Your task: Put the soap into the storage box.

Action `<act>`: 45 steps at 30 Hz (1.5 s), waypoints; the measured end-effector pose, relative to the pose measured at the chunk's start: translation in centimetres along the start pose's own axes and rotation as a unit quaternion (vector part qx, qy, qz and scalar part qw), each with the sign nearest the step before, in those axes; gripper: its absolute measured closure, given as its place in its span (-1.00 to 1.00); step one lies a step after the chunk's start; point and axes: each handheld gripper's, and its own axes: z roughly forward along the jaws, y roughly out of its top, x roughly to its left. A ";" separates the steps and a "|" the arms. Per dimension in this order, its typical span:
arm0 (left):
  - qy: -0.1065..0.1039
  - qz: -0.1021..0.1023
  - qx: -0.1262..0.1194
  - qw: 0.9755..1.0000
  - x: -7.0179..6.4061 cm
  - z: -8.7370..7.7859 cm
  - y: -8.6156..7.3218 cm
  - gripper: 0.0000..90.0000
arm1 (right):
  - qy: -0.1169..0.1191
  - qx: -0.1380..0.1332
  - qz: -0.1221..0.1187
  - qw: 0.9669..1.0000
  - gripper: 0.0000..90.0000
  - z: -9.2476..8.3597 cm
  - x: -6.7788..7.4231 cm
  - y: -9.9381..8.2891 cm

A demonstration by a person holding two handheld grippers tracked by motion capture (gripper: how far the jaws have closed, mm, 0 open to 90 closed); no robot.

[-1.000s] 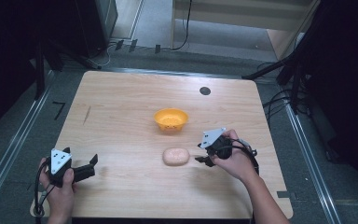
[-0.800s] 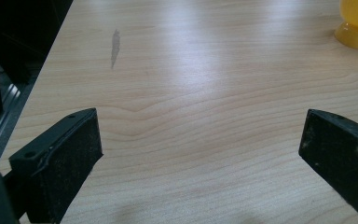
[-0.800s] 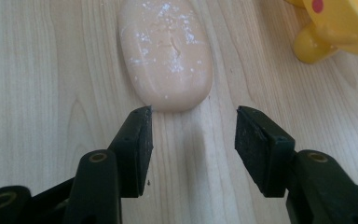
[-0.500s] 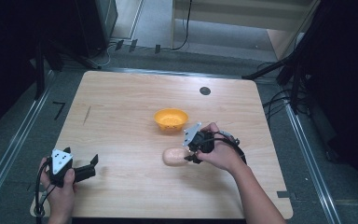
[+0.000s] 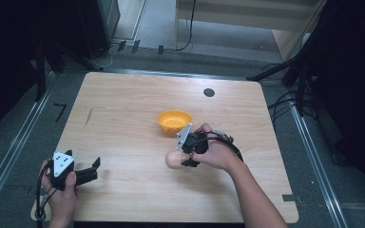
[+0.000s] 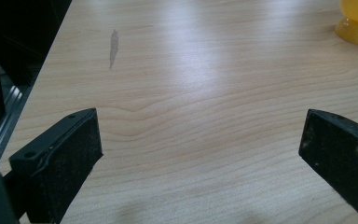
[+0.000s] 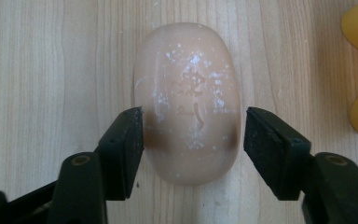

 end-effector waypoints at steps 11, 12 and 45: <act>0.000 0.000 0.003 1.000 0.0 0.0 0.0 -1.00 | 0.019 0.014 0.002 1.000 -0.25 0.8 -0.3 0.8; 0.001 0.000 0.002 1.000 0.0 0.0 0.0 -1.00 | 0.022 0.016 0.003 1.000 -0.26 0.9 -0.4 0.8; 0.002 0.001 0.005 1.000 0.0 0.1 0.0 -1.00 | 0.017 0.064 0.000 0.998 -0.28 2.4 -0.5 1.4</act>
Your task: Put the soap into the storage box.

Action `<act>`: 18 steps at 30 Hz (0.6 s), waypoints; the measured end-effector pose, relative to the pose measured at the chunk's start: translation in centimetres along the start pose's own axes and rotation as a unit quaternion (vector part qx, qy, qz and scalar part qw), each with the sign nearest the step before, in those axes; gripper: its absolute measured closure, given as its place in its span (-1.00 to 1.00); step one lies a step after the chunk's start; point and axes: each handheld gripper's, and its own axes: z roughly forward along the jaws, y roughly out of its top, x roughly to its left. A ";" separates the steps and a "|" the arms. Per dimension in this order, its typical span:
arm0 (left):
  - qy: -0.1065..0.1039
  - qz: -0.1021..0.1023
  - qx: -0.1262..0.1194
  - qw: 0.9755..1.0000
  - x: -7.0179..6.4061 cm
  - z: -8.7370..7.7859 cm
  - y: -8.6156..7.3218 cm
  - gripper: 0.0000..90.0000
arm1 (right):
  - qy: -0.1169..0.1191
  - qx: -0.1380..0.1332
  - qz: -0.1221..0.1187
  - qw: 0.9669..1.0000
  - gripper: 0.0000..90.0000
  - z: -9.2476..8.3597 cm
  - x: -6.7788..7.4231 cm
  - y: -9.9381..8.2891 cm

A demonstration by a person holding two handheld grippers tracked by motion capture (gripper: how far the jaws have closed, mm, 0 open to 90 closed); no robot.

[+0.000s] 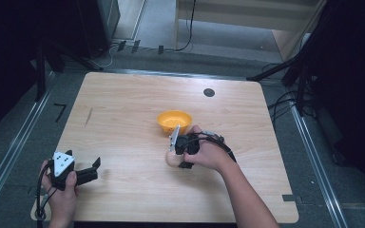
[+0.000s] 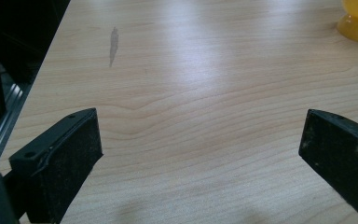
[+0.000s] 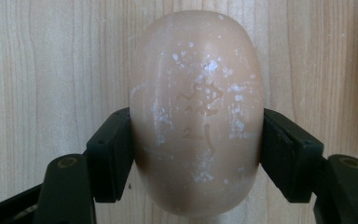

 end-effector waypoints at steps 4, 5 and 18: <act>-0.001 -0.001 -0.001 1.000 0.0 0.0 0.0 -1.00 | 0.004 -0.001 0.000 1.000 -0.28 0.0 -0.2 0.0; -0.002 -0.001 -0.001 1.000 0.0 0.0 0.0 -1.00 | 0.004 -0.003 0.001 1.000 -0.28 0.0 -0.2 0.0; -0.005 -0.003 -0.001 1.000 0.1 0.0 0.0 -1.00 | -0.008 0.022 0.043 0.999 -0.29 0.1 -0.2 0.5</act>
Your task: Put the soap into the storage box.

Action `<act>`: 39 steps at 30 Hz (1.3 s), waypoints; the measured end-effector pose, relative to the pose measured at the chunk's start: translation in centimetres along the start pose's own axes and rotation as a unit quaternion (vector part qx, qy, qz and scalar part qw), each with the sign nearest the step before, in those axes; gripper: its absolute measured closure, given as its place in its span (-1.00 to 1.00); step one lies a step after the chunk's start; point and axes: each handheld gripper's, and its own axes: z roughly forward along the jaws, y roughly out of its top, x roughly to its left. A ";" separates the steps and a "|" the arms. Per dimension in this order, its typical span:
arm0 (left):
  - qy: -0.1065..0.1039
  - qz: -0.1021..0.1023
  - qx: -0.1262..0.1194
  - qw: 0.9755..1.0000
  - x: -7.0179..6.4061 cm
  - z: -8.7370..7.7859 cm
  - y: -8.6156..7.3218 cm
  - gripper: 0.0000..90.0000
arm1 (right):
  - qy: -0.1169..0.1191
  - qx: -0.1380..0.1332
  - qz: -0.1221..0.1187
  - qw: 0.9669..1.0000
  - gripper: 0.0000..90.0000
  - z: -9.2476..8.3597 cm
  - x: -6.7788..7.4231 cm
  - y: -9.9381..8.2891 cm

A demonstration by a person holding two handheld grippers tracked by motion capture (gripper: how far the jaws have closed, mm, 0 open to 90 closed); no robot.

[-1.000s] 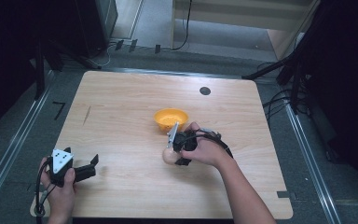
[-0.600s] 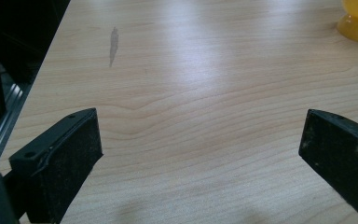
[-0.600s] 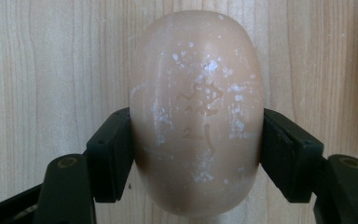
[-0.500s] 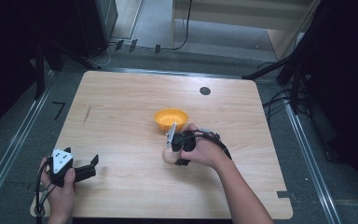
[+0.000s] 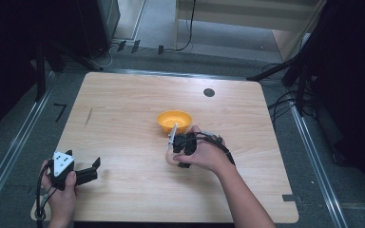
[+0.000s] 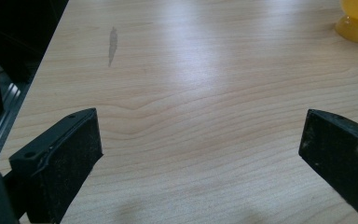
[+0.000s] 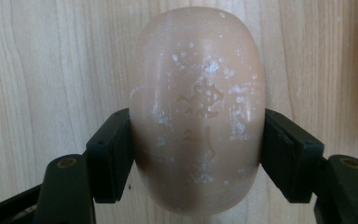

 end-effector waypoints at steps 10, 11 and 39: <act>-0.001 0.001 0.001 1.000 0.0 0.0 0.0 -1.00 | 0.005 -0.026 -0.015 1.000 -0.27 0.0 -0.1 -0.5; -0.001 0.001 0.001 1.000 0.0 0.0 0.0 -1.00 | 0.005 -0.026 -0.015 1.000 -0.27 0.0 -0.1 -0.5; -0.007 0.001 0.001 1.000 0.1 0.0 0.0 -1.00 | -0.002 -0.051 -0.041 0.998 -0.27 -4.0 -2.1 -0.4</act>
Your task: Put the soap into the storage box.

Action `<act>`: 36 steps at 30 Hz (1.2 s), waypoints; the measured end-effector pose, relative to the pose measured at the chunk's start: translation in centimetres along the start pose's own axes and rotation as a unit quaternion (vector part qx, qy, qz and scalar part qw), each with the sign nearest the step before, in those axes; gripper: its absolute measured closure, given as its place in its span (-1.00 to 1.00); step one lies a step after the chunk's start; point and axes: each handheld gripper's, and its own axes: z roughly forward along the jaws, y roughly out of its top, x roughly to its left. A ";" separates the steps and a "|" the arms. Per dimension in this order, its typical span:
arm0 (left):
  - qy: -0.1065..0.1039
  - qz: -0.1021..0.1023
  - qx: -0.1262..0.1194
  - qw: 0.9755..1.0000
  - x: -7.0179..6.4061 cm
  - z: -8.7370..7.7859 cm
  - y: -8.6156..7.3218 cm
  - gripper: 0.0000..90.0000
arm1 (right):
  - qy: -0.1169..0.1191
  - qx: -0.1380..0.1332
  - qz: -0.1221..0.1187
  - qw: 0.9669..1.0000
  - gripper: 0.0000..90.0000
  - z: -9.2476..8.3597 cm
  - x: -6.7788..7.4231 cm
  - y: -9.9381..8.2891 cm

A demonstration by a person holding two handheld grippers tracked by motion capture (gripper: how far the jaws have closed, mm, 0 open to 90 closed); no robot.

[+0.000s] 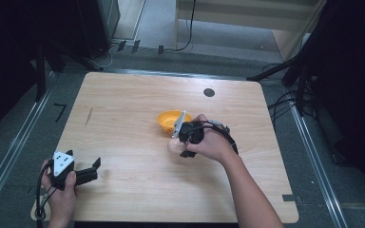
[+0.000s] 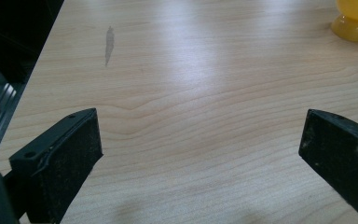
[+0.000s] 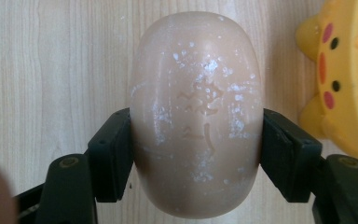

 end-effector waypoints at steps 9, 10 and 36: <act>-0.001 -0.004 0.000 1.000 0.1 0.0 0.0 -1.00 | -0.005 0.000 -0.002 1.000 -0.27 -1.3 -1.2 0.9; -0.001 -0.003 0.000 1.000 0.1 0.0 0.0 -1.00 | -0.005 0.001 -0.002 1.000 -0.27 -1.4 -1.3 1.0; -0.004 -0.011 -0.003 1.000 0.3 -0.2 -0.1 -1.00 | -0.020 0.001 0.003 1.000 -0.27 -2.3 -5.6 3.4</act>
